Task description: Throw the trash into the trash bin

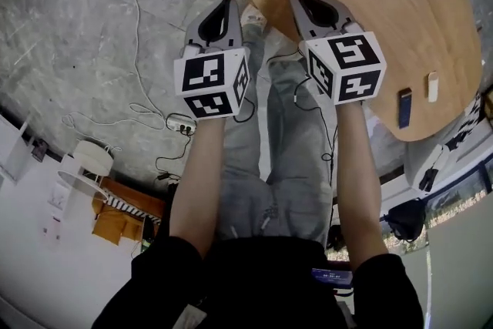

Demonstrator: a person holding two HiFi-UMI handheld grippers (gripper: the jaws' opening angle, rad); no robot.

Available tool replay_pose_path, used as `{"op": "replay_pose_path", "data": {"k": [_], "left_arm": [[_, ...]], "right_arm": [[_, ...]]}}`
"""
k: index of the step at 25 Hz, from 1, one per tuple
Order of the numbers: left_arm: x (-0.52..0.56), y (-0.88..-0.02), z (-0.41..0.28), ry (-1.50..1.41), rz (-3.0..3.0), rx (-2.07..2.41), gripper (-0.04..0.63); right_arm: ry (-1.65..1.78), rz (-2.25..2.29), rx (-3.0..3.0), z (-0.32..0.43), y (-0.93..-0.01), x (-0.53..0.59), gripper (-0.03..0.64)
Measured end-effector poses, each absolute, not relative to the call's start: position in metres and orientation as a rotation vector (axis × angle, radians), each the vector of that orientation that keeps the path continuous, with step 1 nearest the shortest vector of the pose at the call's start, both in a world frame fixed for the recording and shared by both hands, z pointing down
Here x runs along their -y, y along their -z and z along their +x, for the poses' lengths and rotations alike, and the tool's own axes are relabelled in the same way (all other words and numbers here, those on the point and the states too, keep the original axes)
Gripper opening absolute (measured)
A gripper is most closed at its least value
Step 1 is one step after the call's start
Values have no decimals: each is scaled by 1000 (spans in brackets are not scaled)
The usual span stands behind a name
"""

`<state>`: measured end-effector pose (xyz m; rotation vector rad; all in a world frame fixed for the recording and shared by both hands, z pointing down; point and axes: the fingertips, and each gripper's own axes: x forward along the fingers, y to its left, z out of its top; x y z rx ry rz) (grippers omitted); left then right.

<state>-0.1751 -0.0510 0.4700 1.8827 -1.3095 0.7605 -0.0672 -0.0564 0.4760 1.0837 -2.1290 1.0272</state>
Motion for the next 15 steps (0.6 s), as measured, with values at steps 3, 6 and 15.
{"op": "replay_pose_path", "data": {"k": [3,6,15], "left_arm": [[60,-470,-218,-722,1813,1393,6],[65,-467,-261,-680,1728,1494,6],[52,-457,-365,-595,1515,1694,6]], "right_arm": [[-1006,986,2201,-115,-471,80,15],[-1009,889,2273,-155,-467,102,15],[-1064,611,2414,-284,-472,126,17]]}}
